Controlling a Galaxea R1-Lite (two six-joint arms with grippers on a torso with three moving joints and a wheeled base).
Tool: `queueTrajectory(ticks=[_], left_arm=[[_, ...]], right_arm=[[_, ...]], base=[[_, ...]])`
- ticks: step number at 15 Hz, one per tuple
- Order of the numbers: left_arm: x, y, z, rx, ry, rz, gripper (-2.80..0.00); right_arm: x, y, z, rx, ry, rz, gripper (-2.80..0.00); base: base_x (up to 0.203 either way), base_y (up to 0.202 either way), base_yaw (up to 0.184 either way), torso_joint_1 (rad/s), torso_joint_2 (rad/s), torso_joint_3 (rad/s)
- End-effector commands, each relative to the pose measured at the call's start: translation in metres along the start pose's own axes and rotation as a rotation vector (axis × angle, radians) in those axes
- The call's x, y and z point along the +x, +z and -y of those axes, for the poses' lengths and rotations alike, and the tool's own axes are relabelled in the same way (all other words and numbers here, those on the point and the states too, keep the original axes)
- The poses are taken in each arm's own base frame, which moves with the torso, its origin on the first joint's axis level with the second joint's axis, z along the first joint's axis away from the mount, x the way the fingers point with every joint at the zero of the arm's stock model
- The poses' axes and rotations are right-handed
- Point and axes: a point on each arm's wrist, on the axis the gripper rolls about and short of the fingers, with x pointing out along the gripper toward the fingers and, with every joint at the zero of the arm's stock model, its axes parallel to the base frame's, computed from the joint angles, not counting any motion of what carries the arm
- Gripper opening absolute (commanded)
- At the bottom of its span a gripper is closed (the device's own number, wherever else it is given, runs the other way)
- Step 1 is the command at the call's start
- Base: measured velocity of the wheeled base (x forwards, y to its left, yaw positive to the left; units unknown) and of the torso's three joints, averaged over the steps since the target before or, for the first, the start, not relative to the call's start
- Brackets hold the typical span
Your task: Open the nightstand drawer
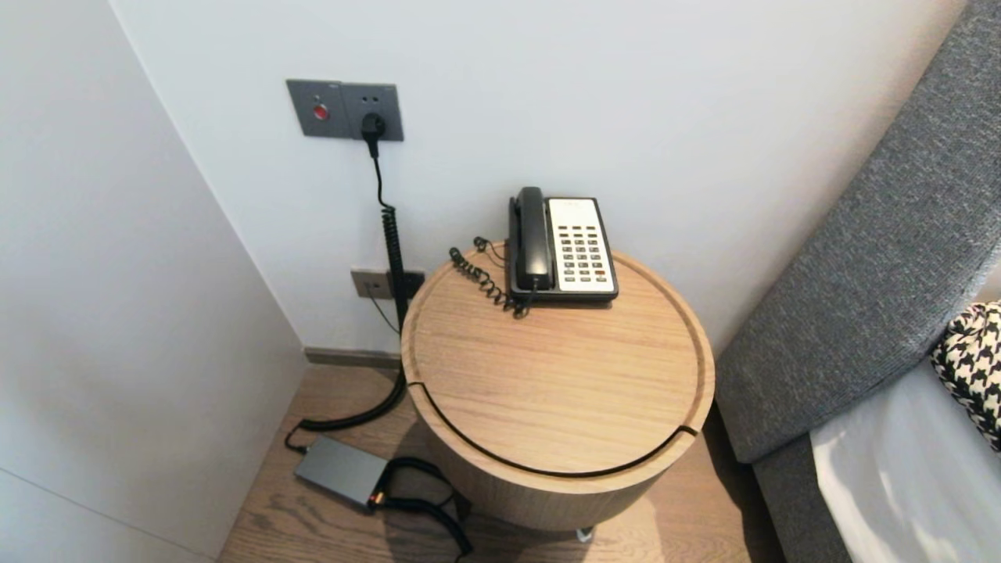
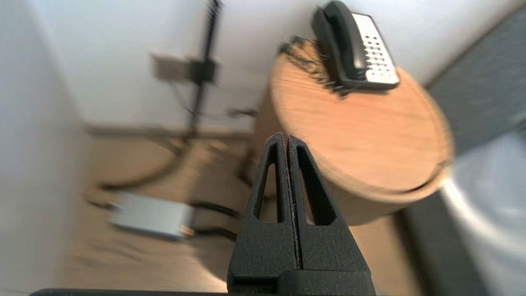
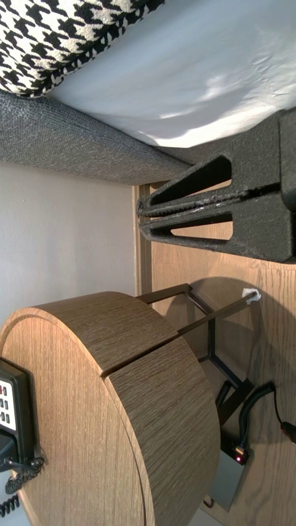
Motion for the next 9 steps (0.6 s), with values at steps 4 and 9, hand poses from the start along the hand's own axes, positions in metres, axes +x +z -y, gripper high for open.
queueTrajectory(ticks=[4,9], left_arm=[[0.164,0.046,-0.008,-0.236,-0.113,-0.441,-2.80],[0.226,0.011,0.058,-0.395,-0.240,-0.812,-2.80]], right_arm=[[0.002,-0.007,0.000,-0.001,-0.001,-0.027,-2.80],[0.002,-0.007,0.000,-0.001,-0.001,-0.027,-2.80]], base=[[0.000,0.000,0.000,0.000,0.00,0.000],[0.000,0.000,0.000,0.000,0.00,0.000]])
